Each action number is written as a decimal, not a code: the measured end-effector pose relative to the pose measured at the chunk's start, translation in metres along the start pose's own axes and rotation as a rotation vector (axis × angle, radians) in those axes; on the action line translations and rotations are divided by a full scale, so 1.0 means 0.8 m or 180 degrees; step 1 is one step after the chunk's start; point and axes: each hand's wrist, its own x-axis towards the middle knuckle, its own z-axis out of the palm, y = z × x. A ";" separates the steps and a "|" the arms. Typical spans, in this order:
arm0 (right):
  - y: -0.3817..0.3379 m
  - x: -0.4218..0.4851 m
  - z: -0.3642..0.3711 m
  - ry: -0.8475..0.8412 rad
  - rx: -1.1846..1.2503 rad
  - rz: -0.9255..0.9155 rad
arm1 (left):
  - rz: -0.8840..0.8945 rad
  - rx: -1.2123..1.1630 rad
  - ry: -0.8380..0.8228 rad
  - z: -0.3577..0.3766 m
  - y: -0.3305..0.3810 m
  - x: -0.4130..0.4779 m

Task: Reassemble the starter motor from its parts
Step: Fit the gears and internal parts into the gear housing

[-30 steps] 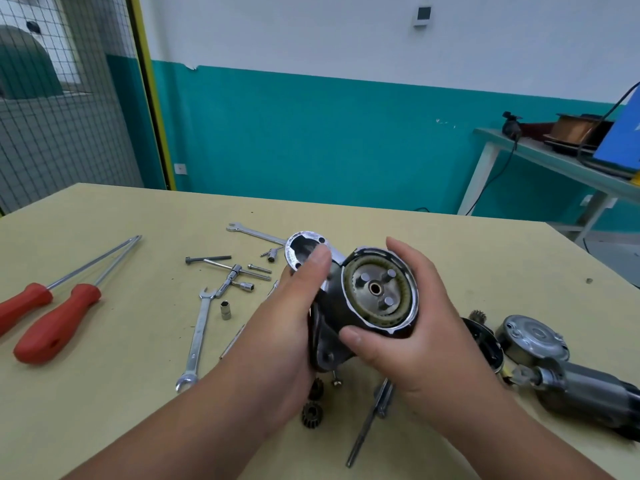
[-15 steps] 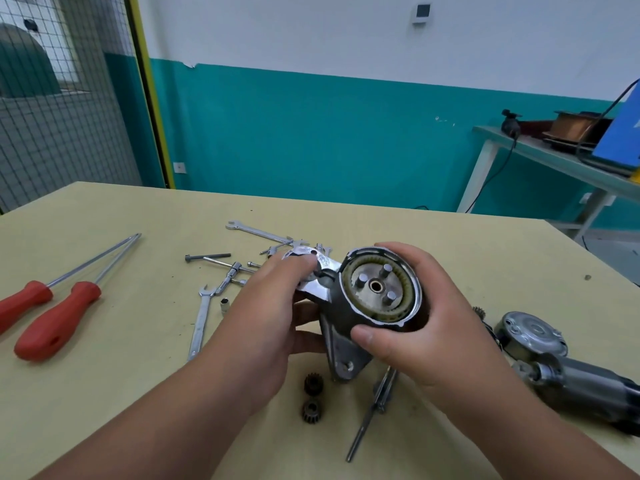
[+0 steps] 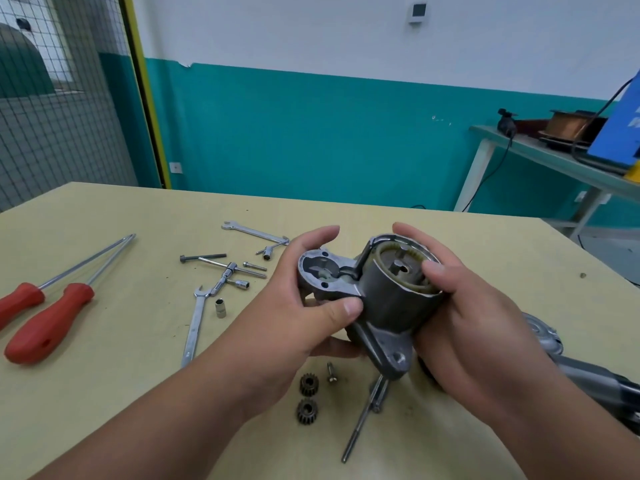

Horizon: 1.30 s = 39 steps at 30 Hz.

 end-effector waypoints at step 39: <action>0.025 -0.021 0.037 0.0656 -0.2502 -0.0953 | -0.0682 -0.2259 0.0345 -0.001 -0.011 0.002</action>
